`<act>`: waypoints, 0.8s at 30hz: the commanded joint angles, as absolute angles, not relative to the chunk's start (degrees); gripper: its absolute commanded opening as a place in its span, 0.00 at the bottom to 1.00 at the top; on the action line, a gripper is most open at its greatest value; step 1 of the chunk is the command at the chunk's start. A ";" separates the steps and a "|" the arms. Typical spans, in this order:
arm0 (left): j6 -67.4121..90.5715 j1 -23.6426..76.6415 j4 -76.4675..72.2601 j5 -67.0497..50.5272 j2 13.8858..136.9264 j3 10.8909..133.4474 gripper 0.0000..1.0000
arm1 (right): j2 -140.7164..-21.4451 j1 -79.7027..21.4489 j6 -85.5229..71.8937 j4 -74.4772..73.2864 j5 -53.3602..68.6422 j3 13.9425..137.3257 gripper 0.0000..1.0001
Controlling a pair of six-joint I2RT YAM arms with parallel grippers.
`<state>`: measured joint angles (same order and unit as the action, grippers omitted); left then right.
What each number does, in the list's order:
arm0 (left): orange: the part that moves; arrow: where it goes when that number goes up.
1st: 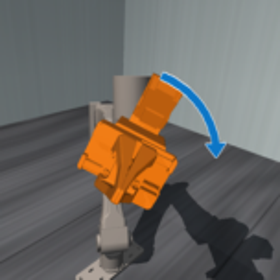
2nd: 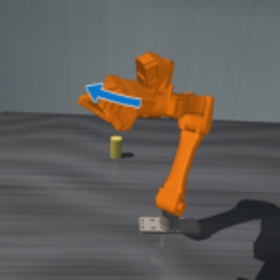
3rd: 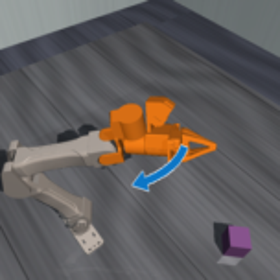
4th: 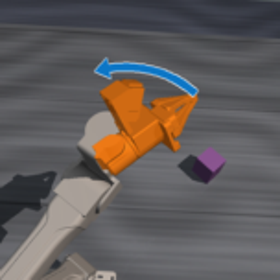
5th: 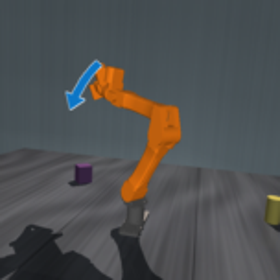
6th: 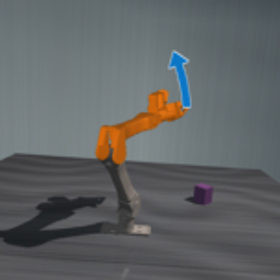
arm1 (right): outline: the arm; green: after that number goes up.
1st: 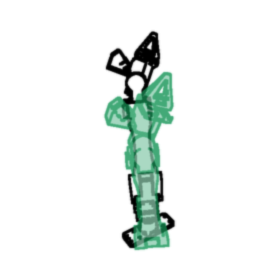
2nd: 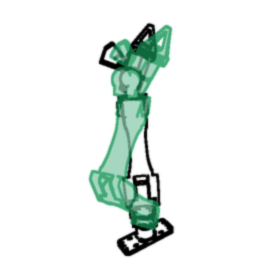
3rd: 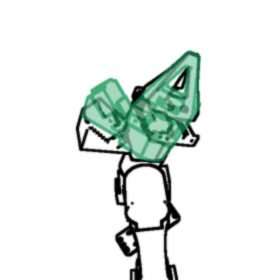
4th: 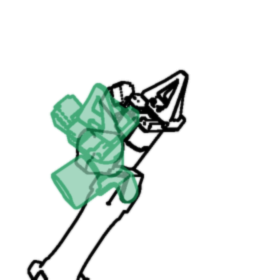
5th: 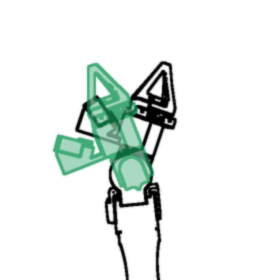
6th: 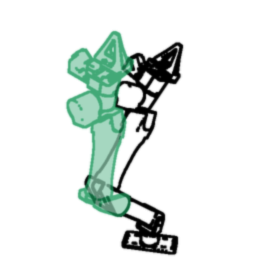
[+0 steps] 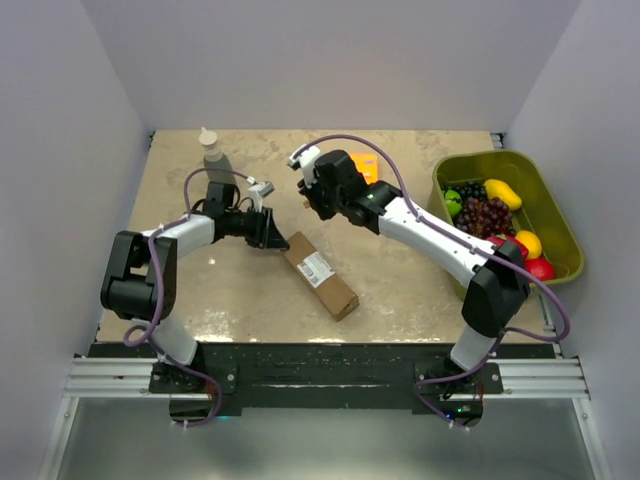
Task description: Unpack the express box
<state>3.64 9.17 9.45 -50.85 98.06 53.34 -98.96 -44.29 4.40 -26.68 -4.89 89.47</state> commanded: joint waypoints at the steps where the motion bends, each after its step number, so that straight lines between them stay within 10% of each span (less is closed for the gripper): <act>1: -1.22 12.47 11.60 -40.07 101.33 53.08 0.00 | -97.03 -47.11 8.87 -19.69 -12.64 88.77 0.00; 4: -2.02 13.19 10.46 -43.14 100.38 53.26 0.00 | -96.77 -47.11 9.23 -20.65 -13.27 88.95 0.00; 11: -8.35 12.74 13.09 -53.25 95.45 57.74 0.67 | -94.84 -44.30 5.64 -26.26 -12.83 88.25 0.00; 24: -2.00 15.91 22.03 -55.64 115.90 76.01 0.75 | -89.82 -39.29 2.28 -29.53 -11.07 85.43 0.00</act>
